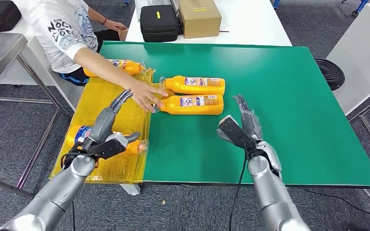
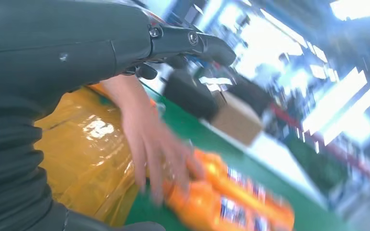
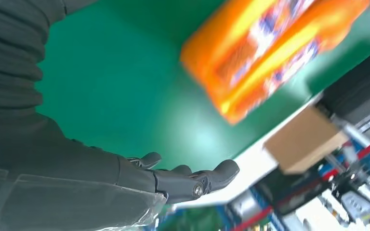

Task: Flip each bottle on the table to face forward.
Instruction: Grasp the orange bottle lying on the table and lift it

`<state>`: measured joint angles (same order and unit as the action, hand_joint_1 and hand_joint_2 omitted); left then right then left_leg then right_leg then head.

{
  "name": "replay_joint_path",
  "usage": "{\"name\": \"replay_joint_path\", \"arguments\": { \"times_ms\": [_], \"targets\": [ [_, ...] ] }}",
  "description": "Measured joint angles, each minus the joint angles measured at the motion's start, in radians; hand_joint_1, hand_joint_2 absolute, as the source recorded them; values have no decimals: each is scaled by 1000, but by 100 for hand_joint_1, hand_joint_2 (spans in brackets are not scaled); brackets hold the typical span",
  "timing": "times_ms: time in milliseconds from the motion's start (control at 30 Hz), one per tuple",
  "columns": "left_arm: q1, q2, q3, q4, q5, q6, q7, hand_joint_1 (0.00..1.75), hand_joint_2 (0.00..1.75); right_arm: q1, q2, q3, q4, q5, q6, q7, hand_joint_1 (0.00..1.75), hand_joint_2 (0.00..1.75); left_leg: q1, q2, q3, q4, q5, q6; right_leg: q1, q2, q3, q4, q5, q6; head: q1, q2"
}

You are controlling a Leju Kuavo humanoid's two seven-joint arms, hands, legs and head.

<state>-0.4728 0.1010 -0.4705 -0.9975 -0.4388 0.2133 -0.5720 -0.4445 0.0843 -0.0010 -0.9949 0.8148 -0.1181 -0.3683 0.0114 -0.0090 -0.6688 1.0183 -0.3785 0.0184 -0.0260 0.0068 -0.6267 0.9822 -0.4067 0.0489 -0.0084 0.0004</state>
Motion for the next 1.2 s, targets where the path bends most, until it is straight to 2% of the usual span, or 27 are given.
{"name": "replay_joint_path", "arguments": {
  "times_ms": [100,200,367,533,667,933,1200],
  "targets": [
    [82,-34,72,-48,54,61,-16,0,175,-91,-32,0,123,10,-34,-28,0,175,-1,0,0,0,0,0,0,0,0,0,0,1,0,0],
    [166,-77,144,-117,99,88,-28,0,175,-139,-48,0,196,-6,-49,-53,0,175,0,-1,0,0,0,0,0,0,0,0,0,1,0,0],
    [256,-128,219,-223,123,103,-28,0,175,-165,-52,10,252,-3,-71,-49,0,175,0,-1,-1,0,-1,0,1,0,-1,0,-1,1,-1,0],
    [315,-147,264,-303,124,106,-14,0,175,-186,-50,28,267,-1,-64,-42,0,175,0,-1,-1,0,-1,0,1,0,-1,0,-1,1,0,0],
    [345,-153,285,-341,124,106,-10,0,175,-192,-47,38,272,-1,-61,-41,0,175,0,-1,-1,0,-1,0,1,0,-1,0,-1,1,0,0],
    [358,-166,300,-365,111,96,8,0,175,-192,-36,50,283,-17,-30,-42,0,175,0,-1,-2,0,-1,0,1,-1,-1,0,-1,1,-1,0],
    [360,-184,311,-371,82,82,35,0,175,-193,-2,89,340,-65,148,-77,0,175,1,-1,-1,0,-1,0,2,0,-1,0,-1,1,0,0]
  ]
}}
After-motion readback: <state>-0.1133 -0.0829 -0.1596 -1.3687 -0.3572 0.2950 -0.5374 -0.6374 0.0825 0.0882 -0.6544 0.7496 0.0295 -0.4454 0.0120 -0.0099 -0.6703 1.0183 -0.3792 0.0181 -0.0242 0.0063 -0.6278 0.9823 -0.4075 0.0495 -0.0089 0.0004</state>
